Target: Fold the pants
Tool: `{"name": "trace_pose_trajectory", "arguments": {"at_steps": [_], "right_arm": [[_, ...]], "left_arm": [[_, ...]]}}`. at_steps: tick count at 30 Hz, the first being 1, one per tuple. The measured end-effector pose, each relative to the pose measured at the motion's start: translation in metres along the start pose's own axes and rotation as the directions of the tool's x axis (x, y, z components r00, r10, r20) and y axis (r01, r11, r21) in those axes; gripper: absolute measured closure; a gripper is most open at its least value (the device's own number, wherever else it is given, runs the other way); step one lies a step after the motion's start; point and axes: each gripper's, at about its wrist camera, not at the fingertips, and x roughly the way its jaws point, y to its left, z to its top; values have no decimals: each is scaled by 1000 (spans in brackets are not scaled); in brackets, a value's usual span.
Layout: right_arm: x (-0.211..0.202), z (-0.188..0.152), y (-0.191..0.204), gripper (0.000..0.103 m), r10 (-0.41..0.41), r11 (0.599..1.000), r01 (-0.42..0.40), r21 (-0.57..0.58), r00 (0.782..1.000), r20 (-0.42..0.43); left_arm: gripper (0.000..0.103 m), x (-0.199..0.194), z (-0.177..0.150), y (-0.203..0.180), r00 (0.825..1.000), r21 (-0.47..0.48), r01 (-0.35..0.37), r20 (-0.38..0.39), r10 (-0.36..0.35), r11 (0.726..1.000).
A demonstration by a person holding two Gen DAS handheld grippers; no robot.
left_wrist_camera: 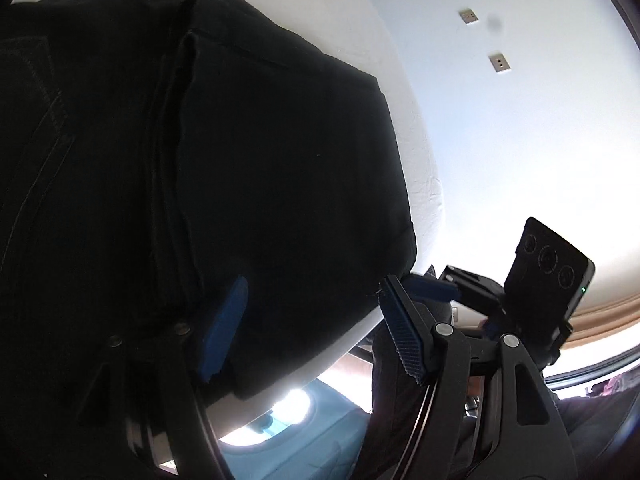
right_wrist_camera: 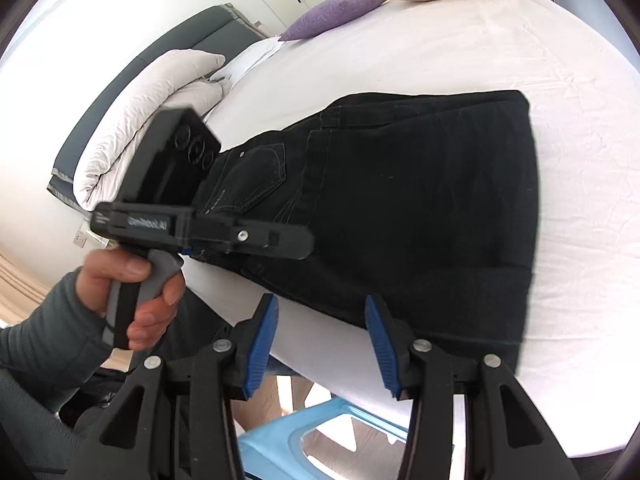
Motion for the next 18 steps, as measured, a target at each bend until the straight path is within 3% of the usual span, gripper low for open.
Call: {"name": "trace_pose_trajectory", "arguments": {"at_steps": [2,6,9,12,14,15,16,18], "right_arm": [[-10,1,-8,54,-19,1000,19,0,1000,13],[-14,20,-29,52,-25,994,16,105,996,87],[-6,39,-38,52,59,984,-83,159,987,147],[29,44,-60,52,125,955,-146,257,987,96],[51,33,-76,60,98,942,-101,321,995,24],[53,28,-78,72,78,947,-84,311,996,29],[50,22,-79,77,64,950,-76,304,997,47],[41,16,-79,76,71,939,-86,334,996,55]], "left_arm": [[37,-4,-10,2,1000,10,6,5,-6,1000],[37,-1,-22,0,999,39,-31,13,30,999],[37,9,-26,-20,996,74,-89,29,87,993],[37,14,-34,-22,995,93,-103,25,102,990],[37,13,-33,-13,994,72,-104,25,103,992],[37,2,-33,-2,996,58,-91,27,90,994],[37,-3,-34,4,997,42,-76,35,75,996],[37,-8,-26,7,997,17,-64,53,63,998]]}}
